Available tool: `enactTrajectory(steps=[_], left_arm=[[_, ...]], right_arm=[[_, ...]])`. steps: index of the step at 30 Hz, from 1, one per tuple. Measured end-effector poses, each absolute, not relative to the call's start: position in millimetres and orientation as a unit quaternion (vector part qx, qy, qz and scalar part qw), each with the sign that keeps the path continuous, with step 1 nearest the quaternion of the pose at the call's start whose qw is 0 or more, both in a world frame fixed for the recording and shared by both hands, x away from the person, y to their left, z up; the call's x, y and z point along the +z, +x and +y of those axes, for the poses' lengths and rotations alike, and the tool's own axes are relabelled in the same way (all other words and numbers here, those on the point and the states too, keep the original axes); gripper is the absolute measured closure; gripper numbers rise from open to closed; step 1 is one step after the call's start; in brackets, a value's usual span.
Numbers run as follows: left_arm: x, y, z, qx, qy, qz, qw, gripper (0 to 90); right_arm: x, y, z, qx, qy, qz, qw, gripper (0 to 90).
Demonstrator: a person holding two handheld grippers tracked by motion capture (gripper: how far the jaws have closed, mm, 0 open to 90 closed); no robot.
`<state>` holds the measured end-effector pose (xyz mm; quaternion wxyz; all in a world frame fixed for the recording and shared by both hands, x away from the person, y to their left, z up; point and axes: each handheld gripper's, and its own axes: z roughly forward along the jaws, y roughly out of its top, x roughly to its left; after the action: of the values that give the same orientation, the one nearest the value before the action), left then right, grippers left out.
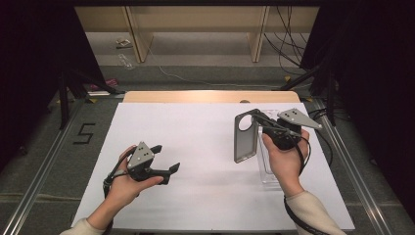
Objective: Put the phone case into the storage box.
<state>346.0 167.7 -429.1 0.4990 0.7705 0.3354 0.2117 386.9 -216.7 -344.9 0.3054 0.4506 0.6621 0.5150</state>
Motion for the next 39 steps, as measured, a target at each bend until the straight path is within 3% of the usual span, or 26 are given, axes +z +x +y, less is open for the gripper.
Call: enactTrajectory(steps=[39], left_arm=[[-429.8, 346.3, 166.5, 0.211, 0.772, 0.335, 0.497, 13.8]], right_arm=[[-333.9, 392.3, -241.2, 0.519, 0.475, 0.629, 0.330, 88.9]])
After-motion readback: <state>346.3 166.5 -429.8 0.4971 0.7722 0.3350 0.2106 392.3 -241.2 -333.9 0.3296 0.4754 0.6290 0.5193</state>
